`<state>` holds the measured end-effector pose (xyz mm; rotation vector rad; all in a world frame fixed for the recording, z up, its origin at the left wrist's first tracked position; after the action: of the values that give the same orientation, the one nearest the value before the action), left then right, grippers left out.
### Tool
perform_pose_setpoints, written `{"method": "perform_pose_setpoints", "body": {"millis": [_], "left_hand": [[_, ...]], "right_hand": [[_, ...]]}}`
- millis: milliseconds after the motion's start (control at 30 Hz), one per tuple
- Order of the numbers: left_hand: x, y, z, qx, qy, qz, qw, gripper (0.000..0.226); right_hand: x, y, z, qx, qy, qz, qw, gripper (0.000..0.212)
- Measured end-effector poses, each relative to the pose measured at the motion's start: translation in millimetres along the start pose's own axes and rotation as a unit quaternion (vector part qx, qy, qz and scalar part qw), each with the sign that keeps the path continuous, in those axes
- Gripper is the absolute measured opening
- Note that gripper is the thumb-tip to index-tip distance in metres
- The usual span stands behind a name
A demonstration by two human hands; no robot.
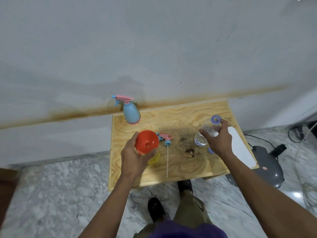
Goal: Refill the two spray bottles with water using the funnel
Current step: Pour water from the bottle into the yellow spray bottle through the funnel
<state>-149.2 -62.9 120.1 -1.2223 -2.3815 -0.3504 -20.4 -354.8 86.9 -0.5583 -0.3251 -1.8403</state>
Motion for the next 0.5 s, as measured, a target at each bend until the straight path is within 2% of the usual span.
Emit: {"method": "perform_pose_setpoints", "body": {"millis": [133, 300, 433, 500], "left_hand": [[10, -1, -9, 0.016, -0.031, -0.031, 0.999, 0.098], [19, -3, -37, 0.034, -0.134, -0.084, 0.987, 0.092], [-3, 3, -74, 0.049, -0.151, -0.065, 0.985, 0.087], [-29, 9, -91, 0.065, -0.112, -0.049, 0.99, 0.08]], "right_hand": [[1, -2, 3, 0.002, -0.004, 0.003, 1.0, 0.079], [2, -3, 3, 0.008, -0.003, 0.006, 1.0, 0.077], [6, -4, -2, 0.034, 0.002, 0.019, 0.999, 0.077], [9, -2, -7, 0.056, -0.002, 0.023, 0.998, 0.077]]}}
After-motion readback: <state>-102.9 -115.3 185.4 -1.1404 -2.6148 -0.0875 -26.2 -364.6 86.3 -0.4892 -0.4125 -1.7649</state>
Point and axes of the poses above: each hand's wrist, its own y-axis towards the middle knuckle, its own x-axis out of the back of the hand, z = x × y, the point moved 1 cm from there along y, towards the middle knuckle, and after that the axes turned 11 degrees about -z, right-handed, at the moved point
